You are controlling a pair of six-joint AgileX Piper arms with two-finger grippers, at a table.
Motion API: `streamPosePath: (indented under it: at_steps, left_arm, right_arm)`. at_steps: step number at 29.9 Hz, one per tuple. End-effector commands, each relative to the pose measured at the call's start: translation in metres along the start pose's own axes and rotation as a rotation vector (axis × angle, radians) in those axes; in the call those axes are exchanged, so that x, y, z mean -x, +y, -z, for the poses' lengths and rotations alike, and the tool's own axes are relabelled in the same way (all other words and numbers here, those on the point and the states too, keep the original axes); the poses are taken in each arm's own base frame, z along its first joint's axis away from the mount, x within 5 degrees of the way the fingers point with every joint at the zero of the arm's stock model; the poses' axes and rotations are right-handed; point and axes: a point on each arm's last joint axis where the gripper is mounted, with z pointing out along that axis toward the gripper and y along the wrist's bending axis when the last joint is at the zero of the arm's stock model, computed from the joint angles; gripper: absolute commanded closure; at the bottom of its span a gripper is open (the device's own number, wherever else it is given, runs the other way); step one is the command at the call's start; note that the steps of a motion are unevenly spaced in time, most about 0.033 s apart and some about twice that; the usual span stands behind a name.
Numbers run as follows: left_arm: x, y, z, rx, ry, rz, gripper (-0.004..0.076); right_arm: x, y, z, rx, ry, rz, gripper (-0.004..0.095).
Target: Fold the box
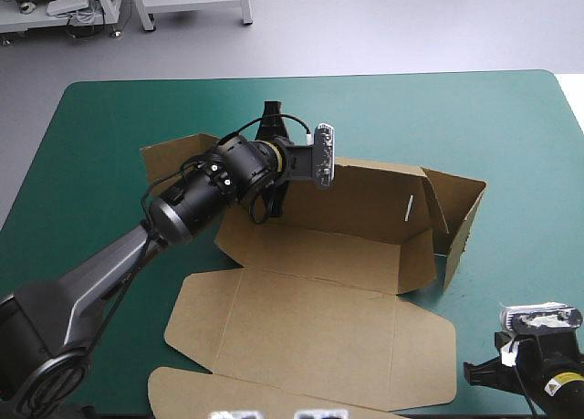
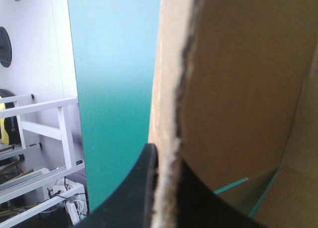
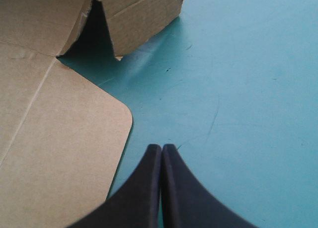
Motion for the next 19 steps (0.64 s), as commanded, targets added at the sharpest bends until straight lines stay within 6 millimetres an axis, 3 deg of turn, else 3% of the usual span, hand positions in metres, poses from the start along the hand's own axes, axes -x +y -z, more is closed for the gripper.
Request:
streamPosePath:
  at_steps: [1,6,10,16,19]
  left_arm:
    - [0.008,0.017,0.036,0.164,-0.058,0.069,0.0733]
    - [0.009,0.031,0.042,0.352,-0.058,0.193,0.0733]
    - [0.004,0.029,0.035,0.405,-0.019,0.247,0.0733]
    - [-0.004,0.001,0.012,0.332,0.055,0.193,0.0733]
    - [-0.005,-0.018,0.010,0.296,0.058,0.179,0.0733]
  right_arm:
    - [0.011,0.000,0.004,-0.004,-0.061,0.005,0.0926]
    - [0.011,0.000,0.004,-0.004,-0.061,0.005,0.0926]
    - [0.011,0.000,0.004,-0.004,-0.061,0.005,0.0926]
    - [0.011,0.000,0.004,-0.004,-0.063,0.005,0.0926]
    - [0.011,0.000,0.004,-0.004,-0.063,0.005,0.0926]
